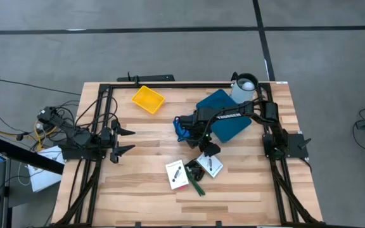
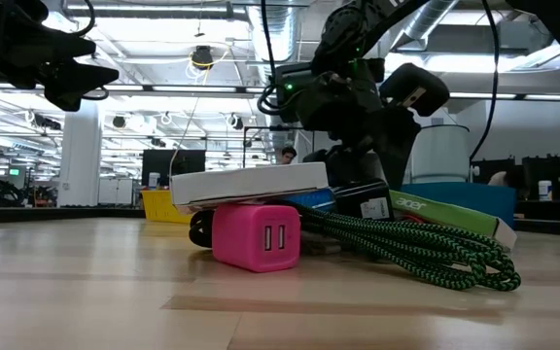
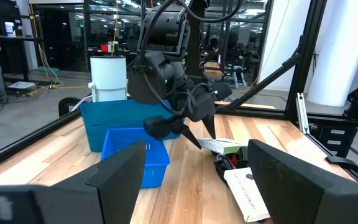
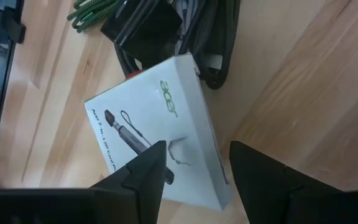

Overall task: Pick and place items into bin
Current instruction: Put the right SD card reader box into the dark blue bin

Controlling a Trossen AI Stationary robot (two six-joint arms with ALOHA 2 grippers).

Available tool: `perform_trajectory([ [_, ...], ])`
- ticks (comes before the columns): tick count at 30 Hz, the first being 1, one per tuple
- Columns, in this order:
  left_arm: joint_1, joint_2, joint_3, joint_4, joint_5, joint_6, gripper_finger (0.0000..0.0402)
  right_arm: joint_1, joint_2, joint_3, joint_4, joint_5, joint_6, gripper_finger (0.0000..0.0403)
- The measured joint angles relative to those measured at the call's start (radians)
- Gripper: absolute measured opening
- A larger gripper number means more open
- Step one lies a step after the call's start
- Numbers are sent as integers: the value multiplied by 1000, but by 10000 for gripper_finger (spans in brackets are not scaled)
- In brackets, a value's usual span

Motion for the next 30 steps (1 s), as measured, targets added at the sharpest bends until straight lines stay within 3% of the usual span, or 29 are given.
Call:
perform_trajectory([
  [30, 0, 0, 0, 0, 0, 0, 272, -18, 0, -58, 81, -27, 0, 161],
])
